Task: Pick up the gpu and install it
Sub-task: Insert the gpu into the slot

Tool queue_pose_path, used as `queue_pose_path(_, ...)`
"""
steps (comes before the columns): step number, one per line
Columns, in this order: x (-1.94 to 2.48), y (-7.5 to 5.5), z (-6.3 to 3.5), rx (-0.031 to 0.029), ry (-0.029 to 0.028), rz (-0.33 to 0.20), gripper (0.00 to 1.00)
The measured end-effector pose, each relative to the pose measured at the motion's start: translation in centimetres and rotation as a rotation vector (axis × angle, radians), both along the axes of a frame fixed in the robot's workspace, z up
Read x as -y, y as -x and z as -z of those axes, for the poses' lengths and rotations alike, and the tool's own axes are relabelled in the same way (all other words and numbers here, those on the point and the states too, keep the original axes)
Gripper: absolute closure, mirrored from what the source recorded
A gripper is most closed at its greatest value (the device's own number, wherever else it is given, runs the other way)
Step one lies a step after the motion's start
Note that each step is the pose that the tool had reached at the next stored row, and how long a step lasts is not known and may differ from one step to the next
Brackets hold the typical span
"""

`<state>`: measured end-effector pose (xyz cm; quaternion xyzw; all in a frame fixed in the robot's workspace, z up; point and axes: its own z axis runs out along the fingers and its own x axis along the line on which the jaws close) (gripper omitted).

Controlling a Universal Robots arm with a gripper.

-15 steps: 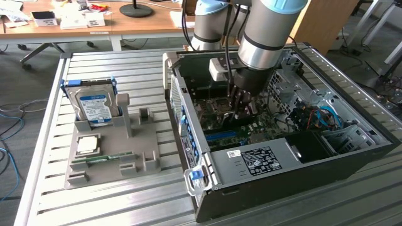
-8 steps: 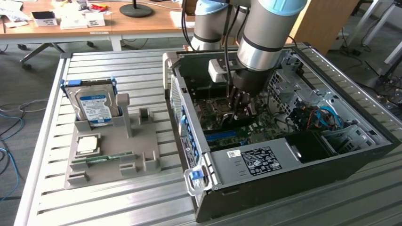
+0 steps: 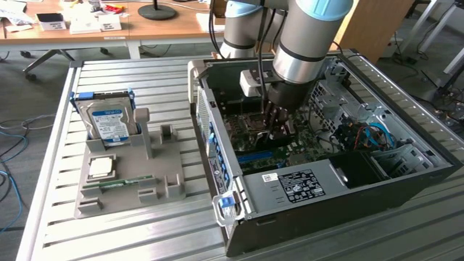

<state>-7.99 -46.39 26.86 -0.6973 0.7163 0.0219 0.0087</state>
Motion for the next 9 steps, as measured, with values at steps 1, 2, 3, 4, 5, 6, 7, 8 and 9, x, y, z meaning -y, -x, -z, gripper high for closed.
queue_pose_path(1, -0.01, 0.0, 0.07, 0.0002, -0.0005, 0.0, 0.73)
queue_pose_path(2, -0.01, 0.0, 0.15, 0.0002, -0.0004, 0.0, 0.73)
queue_pose_path(3, 0.0, 0.0, 0.2, 0.0001, -0.0002, 0.0, 0.73)
queue_pose_path(4, 0.0, 0.0, 0.22, 0.0001, -0.0001, 0.0, 0.73)
queue_pose_path(5, 0.0, 0.0, 0.22, 0.0, 0.0, 0.0, 0.73)
queue_pose_path(6, 0.0, 0.0, 0.22, 0.0001, 0.0, 0.0, 0.73)
queue_pose_path(7, 0.02, 0.01, 0.22, 0.0, -0.0001, 0.0, 0.73)
queue_pose_path(8, 0.04, 0.02, 0.23, 0.0, -0.0001, 0.0, 0.73)
queue_pose_path(9, 0.07, 0.02, 0.23, 0.0002, -0.0002, 0.0, 0.73)
